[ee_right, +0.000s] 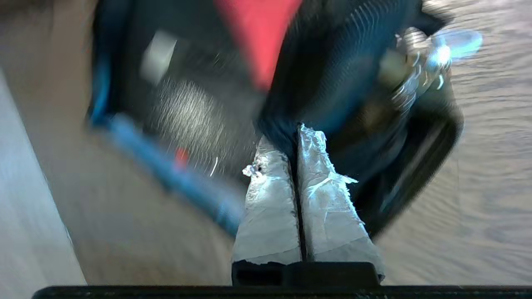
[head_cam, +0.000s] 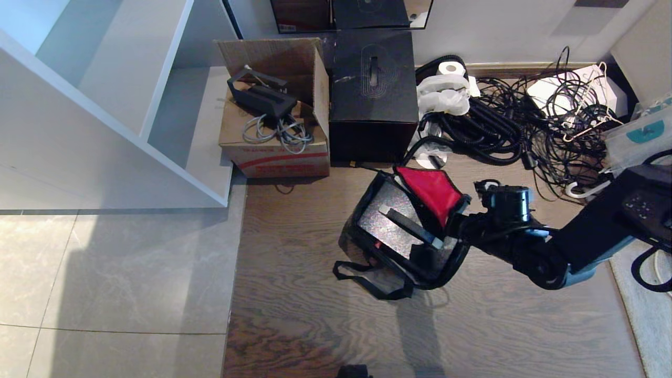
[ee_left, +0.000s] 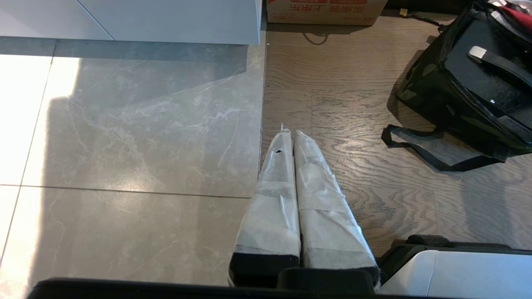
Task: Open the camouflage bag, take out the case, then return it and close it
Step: Close the top of the storage box
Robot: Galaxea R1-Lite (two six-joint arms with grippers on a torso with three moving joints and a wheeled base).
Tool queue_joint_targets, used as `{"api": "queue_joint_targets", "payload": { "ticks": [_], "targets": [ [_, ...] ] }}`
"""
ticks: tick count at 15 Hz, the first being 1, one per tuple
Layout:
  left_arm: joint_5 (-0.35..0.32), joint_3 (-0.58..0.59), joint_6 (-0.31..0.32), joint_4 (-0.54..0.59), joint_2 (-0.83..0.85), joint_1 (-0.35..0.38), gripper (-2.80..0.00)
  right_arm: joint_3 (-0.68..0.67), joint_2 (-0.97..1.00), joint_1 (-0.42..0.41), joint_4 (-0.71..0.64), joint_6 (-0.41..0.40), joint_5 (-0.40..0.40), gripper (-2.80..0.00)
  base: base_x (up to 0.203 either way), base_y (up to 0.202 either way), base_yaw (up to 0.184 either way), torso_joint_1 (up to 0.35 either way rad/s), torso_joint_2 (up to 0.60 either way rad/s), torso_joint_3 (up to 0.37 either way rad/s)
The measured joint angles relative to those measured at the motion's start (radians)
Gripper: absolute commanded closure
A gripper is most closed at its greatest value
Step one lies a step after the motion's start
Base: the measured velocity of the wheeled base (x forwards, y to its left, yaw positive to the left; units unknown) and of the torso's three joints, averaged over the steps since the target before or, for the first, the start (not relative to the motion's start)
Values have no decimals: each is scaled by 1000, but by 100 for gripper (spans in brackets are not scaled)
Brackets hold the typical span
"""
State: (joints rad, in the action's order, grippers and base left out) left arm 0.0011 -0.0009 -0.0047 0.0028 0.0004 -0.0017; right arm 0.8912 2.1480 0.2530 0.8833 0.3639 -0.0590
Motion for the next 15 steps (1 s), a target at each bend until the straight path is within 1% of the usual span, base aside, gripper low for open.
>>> {"api": "queue_joint_targets", "payload": {
  "ticks": [4, 5, 6, 8, 9, 10, 13, 15],
  "targets": [
    [0, 0, 0, 0, 0, 0, 0, -176, -76, 82, 46, -150, -26, 0, 0, 0, 0, 0, 0, 0],
    [0, 0, 0, 0, 0, 0, 0, -212, -86, 107, 51, -188, -48, 0, 0, 0, 0, 0, 0, 0],
    [0, 0, 0, 0, 0, 0, 0, -237, -91, 135, 52, -206, -88, 0, 0, 0, 0, 0, 0, 0],
    [0, 0, 0, 0, 0, 1, 0, -282, -94, 184, 50, -209, -167, 0, 0, 0, 0, 0, 0, 0],
    [0, 0, 0, 0, 0, 0, 0, -310, -93, 213, 49, -210, -192, 0, 0, 0, 0, 0, 0, 0],
    [0, 0, 0, 0, 0, 0, 0, -327, -91, 235, 52, -204, -200, -280, 0, 0, 0, 0, 0, 0],
    [1, 0, 0, 0, 0, 0, 0, -315, -72, 294, 84, -176, -197, -280, 0, 0, 0, 0, 0, 0],
    [0, 0, 0, 0, 0, 1, 0, -272, -50, 357, 144, -128, -201, -280, 0, 0, 0, 0, 0, 0]
  ]
}}
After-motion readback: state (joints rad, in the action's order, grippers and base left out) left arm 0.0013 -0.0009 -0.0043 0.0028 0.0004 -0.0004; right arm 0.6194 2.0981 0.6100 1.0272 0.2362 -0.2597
